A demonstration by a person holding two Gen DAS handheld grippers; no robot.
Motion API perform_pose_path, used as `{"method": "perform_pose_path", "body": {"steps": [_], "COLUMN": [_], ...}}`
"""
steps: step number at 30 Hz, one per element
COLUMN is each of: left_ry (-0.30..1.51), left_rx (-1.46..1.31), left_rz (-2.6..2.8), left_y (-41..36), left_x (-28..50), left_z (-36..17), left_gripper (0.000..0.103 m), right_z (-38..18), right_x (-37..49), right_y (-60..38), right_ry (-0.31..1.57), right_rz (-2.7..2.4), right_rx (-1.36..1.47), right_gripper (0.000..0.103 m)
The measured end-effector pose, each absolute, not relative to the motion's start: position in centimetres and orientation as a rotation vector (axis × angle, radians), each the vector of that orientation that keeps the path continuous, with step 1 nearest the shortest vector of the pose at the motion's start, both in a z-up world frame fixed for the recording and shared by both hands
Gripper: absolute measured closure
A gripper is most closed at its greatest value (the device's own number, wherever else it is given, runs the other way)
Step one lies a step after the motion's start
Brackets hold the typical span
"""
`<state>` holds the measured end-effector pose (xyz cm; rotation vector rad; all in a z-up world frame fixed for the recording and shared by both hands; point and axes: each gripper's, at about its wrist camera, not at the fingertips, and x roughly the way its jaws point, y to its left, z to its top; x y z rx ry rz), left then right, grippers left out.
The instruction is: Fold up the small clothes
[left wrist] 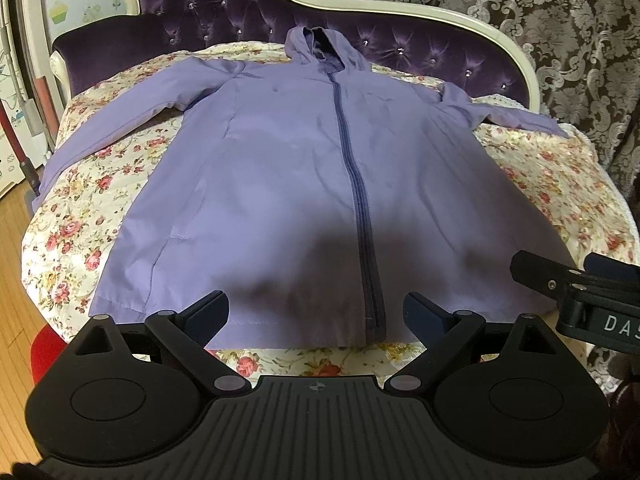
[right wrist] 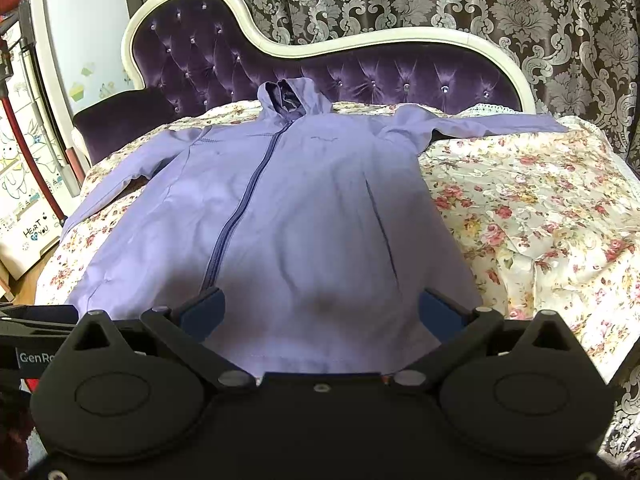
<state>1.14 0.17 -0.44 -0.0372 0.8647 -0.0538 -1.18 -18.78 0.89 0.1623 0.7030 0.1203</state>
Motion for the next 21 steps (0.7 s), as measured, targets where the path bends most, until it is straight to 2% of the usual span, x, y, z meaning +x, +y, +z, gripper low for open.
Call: {"method": "perform_pose_path", "body": {"steps": [21], "left_ry": [0.858], "left_rx": [-0.042], "left_rz": [-0.008], "left_y": [0.86], "left_x": [1.47], "left_z": [-0.37], "left_gripper": [0.008], "right_z": [0.76], "right_x": [-1.03], "right_y": [-18.76], "right_ry": [0.707], "right_rz": [0.121], "right_rx": [0.162], "right_gripper": [0.001]}}
